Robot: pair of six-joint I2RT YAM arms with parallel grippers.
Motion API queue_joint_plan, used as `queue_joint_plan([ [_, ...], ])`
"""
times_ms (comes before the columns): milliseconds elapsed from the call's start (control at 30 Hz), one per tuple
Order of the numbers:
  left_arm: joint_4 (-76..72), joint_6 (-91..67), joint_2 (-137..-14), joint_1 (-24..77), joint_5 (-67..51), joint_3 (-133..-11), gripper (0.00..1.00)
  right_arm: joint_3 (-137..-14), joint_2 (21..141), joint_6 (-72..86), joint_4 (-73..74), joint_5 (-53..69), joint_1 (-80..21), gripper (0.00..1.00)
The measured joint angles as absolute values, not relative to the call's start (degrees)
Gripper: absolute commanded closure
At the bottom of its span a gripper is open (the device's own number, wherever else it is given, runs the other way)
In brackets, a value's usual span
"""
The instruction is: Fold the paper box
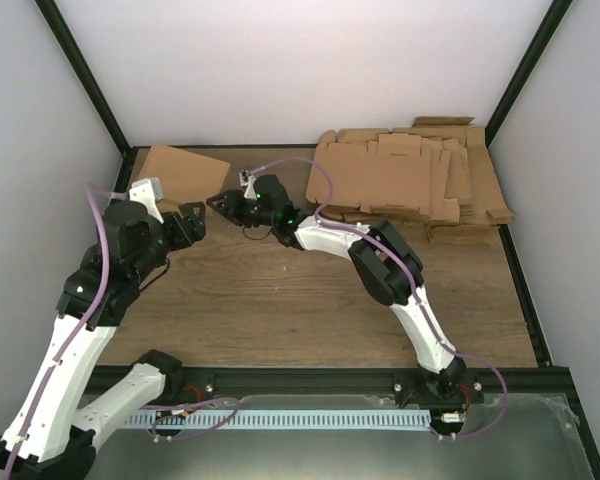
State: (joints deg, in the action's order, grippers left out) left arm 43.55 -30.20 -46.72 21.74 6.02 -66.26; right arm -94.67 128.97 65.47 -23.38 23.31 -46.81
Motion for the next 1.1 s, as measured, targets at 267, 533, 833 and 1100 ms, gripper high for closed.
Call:
queue_joint_plan([
  [267,45.4,-27.8,-44.9,21.7,10.9,-68.5,0.17,-111.7,140.1,65.3,-19.5,20.6,-47.8,0.69],
  [533,45.6,-26.7,-43.5,21.7,11.4,-68.5,0.17,-122.1,150.5,65.4,-17.8,17.9,-48.1,0.69],
  [833,45.6,-26.8,-43.2,21.7,10.6,-67.4,0.17,-134.1,159.5,65.0,-16.0,15.4,-49.3,0.69],
  [1100,45.5,-26.8,-43.0,21.7,9.8,-66.4,0.17,-137.1,162.1,63.3,-17.6,13.1,-49.3,0.68],
])
